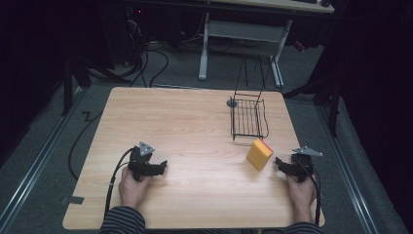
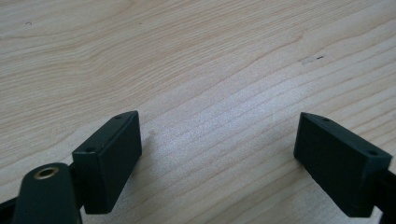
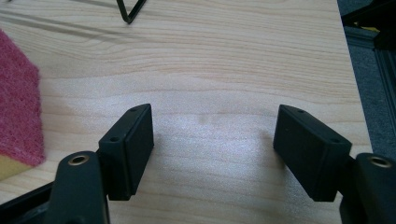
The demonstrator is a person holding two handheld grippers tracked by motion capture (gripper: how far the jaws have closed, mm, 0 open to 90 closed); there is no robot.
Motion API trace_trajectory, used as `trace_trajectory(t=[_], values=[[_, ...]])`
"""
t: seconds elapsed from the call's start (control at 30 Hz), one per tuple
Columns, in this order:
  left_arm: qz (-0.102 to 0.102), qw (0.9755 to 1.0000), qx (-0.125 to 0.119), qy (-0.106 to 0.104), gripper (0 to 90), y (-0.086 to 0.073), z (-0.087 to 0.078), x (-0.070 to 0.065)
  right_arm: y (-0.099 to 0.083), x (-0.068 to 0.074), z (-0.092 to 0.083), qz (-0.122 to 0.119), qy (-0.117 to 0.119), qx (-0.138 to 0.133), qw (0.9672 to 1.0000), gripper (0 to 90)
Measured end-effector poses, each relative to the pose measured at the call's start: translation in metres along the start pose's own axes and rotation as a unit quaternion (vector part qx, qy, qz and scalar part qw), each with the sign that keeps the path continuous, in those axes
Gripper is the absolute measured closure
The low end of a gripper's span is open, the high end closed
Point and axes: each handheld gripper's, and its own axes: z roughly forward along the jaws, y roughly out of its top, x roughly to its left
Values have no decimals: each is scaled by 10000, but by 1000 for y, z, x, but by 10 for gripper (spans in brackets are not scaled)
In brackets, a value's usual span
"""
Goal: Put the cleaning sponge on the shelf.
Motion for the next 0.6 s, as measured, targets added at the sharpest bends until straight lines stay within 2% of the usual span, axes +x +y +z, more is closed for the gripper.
trace_trajectory(t=[0.6], values=[[-4,10000,2,5,156,0,0,0,0,0,0,-12,17,-13,10000,290]])
